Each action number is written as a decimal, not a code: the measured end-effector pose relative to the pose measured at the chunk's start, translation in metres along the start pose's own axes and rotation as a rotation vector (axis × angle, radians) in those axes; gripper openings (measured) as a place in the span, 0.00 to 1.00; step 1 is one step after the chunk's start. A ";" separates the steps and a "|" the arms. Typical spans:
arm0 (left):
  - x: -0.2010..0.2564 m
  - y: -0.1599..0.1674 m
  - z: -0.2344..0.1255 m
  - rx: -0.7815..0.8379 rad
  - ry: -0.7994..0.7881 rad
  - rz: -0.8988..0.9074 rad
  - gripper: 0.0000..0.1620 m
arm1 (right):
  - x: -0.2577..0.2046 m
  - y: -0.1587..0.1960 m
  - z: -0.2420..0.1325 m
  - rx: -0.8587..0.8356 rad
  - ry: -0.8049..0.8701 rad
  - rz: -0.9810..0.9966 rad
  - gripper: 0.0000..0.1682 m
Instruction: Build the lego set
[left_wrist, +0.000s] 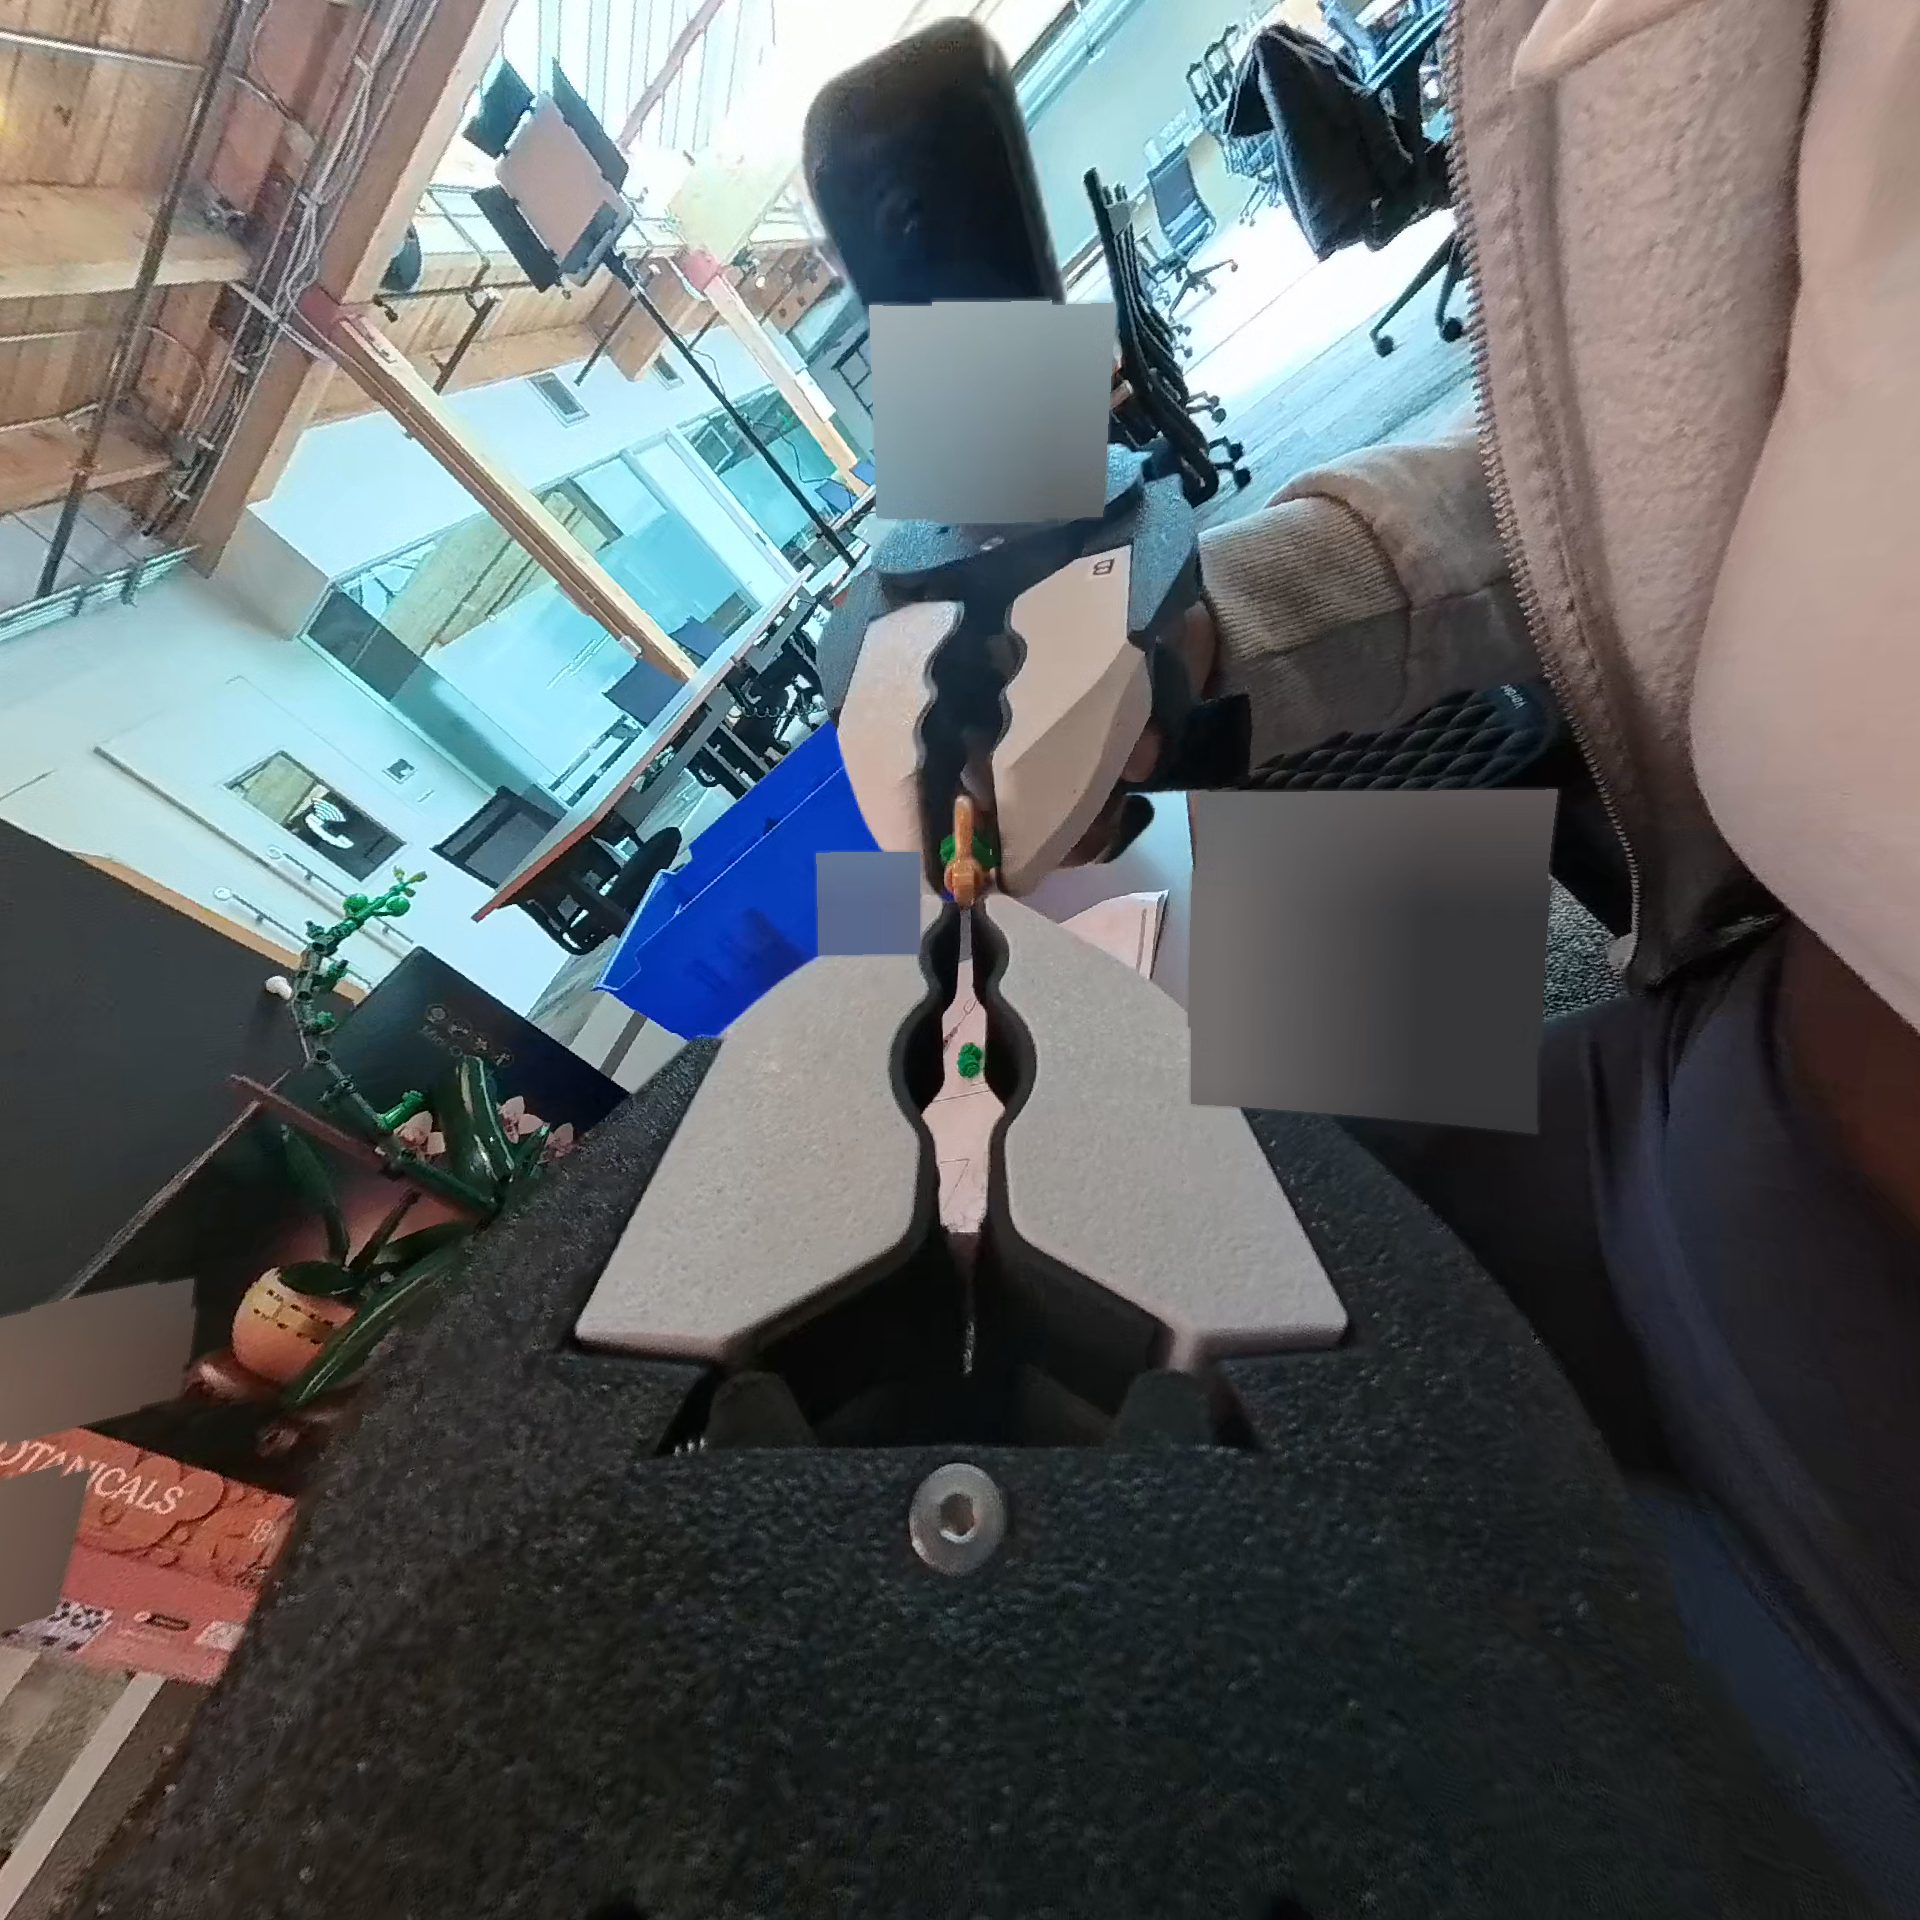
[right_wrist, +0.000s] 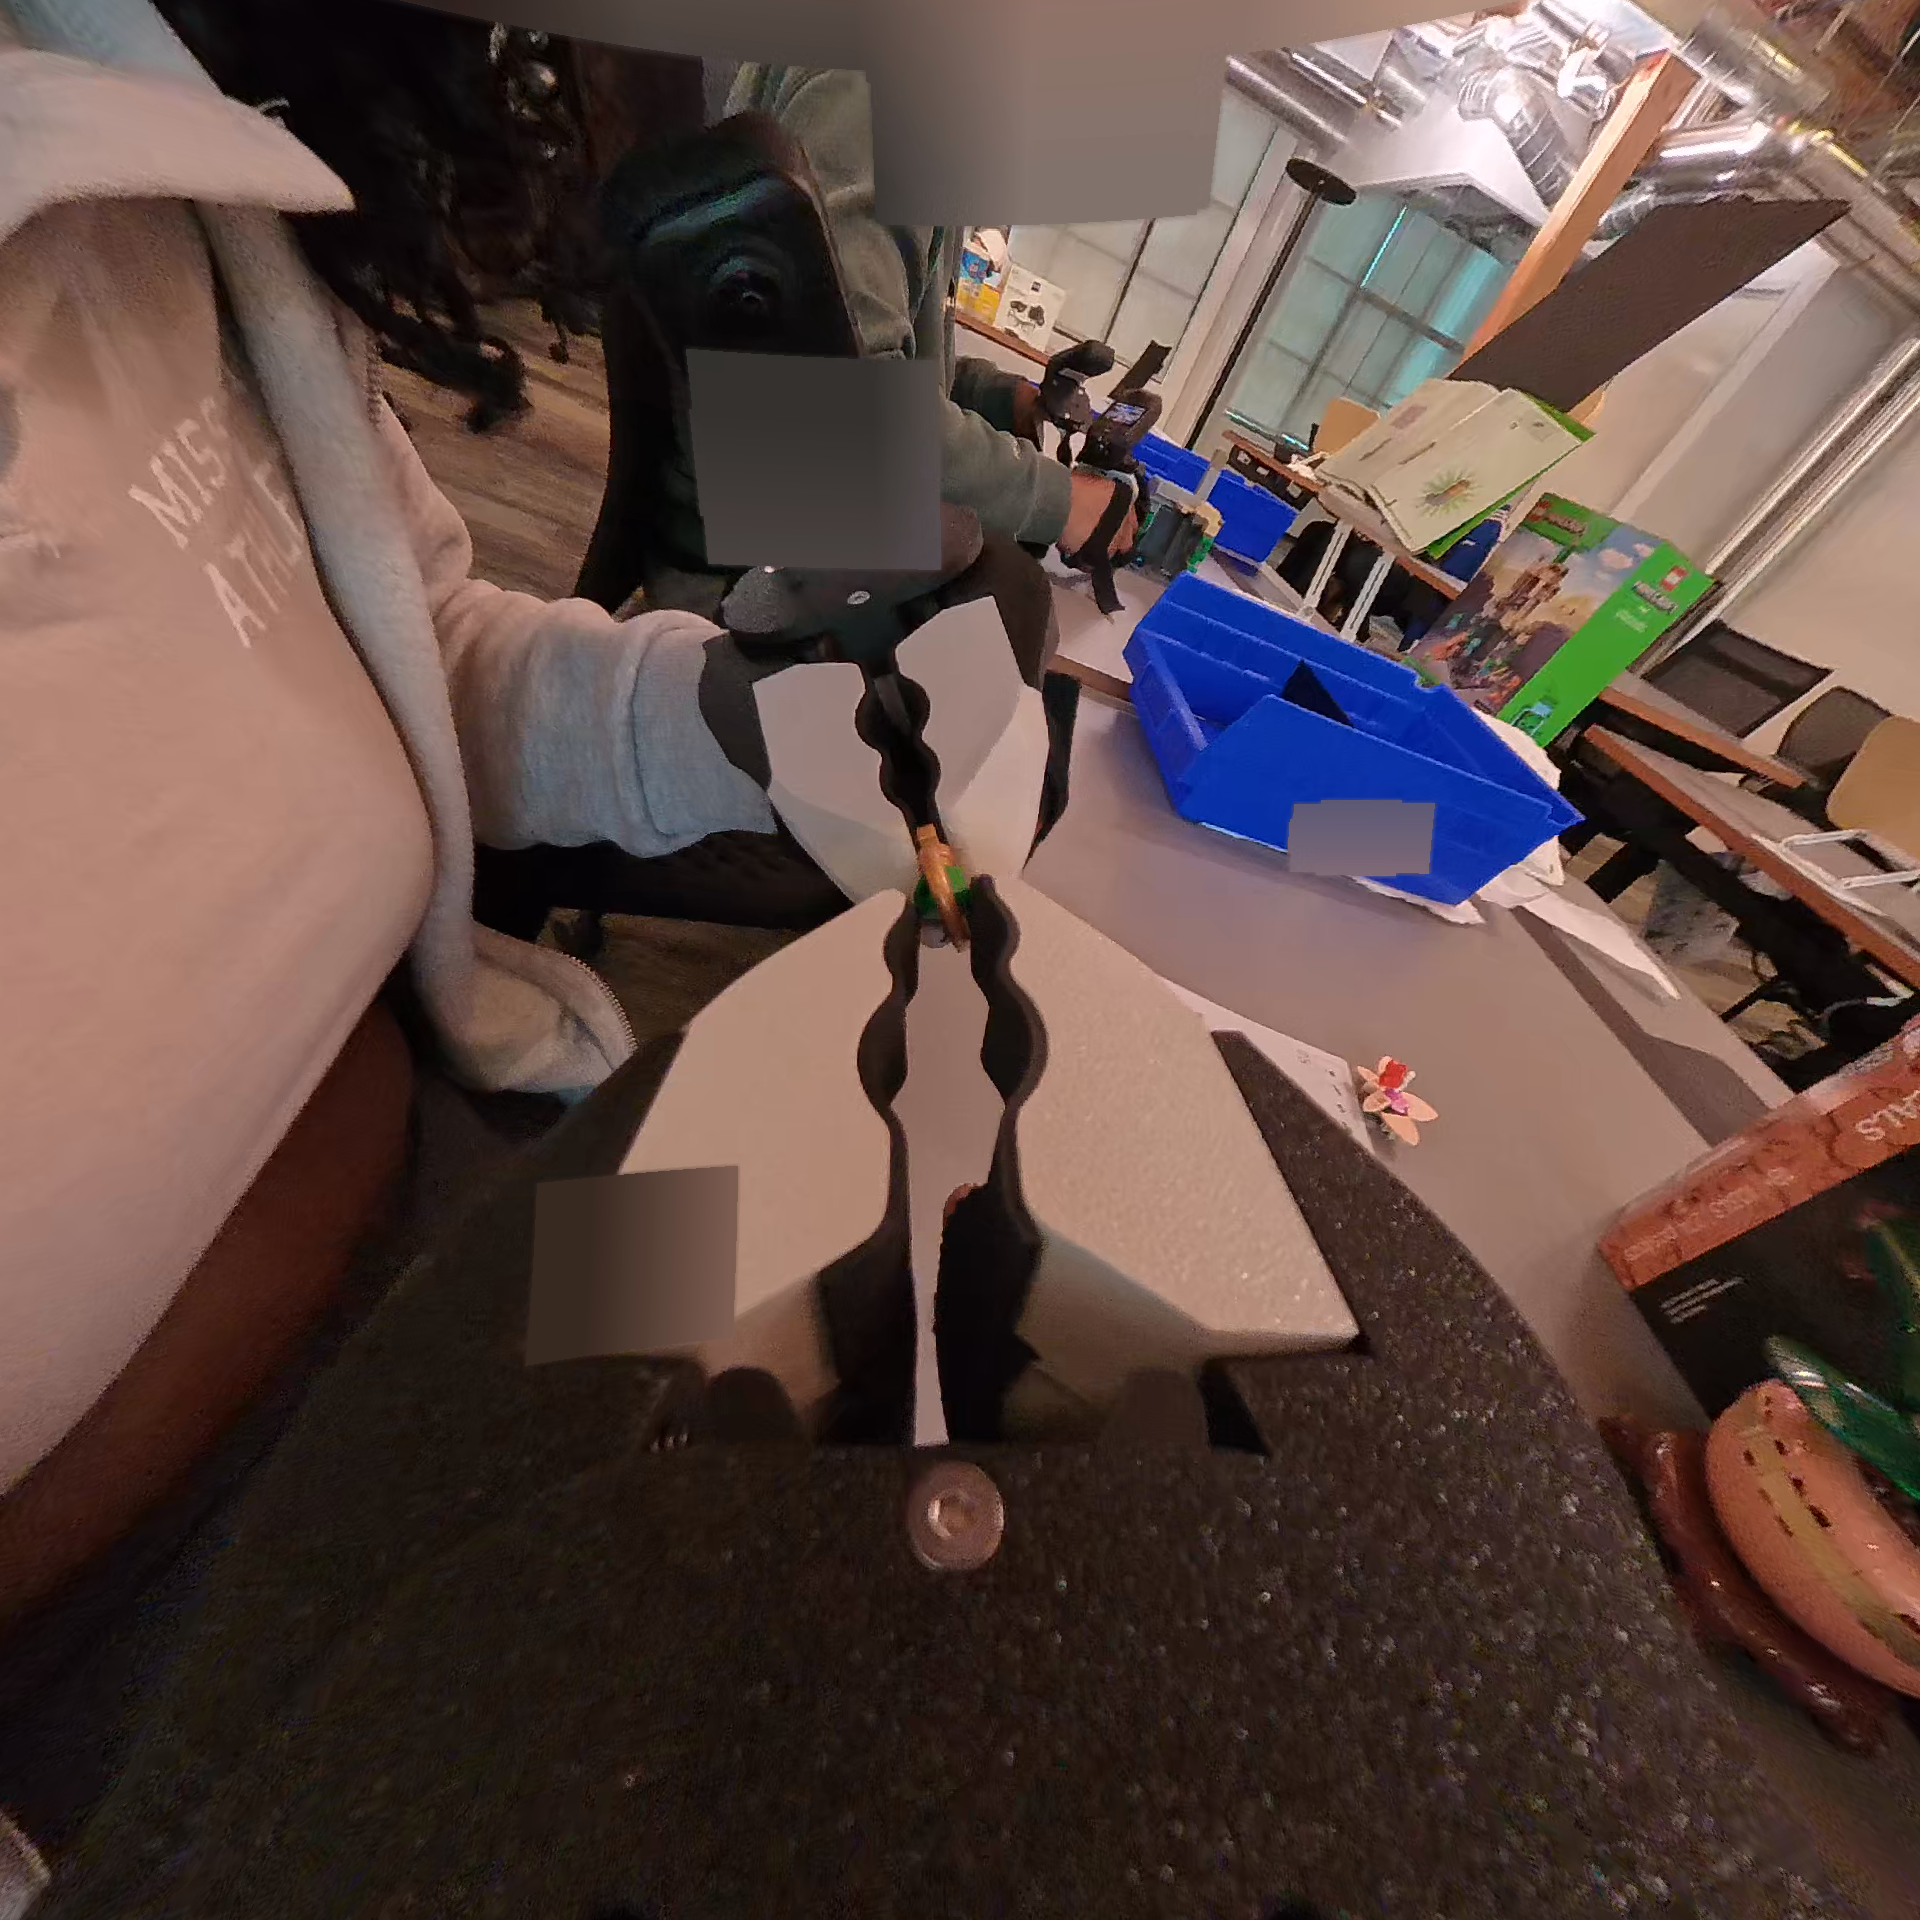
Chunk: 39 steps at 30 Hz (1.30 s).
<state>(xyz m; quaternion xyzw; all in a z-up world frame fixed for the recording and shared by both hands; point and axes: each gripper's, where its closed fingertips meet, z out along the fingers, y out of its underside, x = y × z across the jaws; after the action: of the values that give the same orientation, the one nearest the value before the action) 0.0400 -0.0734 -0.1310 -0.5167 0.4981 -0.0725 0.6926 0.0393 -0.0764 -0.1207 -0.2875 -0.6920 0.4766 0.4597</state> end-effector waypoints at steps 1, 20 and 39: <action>0.000 0.000 0.000 0.001 0.006 -0.017 0.01 | 0.000 0.000 0.000 -0.001 0.004 -0.014 0.06; 0.004 0.001 0.002 -0.022 0.022 0.012 0.07 | 0.000 0.003 -0.004 -0.012 0.036 -0.079 0.05; 0.008 -0.001 -0.003 -0.002 0.088 -0.112 0.02 | -0.002 0.009 -0.001 -0.058 0.019 -0.122 0.05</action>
<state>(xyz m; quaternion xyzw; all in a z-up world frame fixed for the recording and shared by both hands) 0.0418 -0.0801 -0.1350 -0.5407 0.4985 -0.1332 0.6643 0.0404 -0.0749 -0.1293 -0.2624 -0.7173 0.4248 0.4859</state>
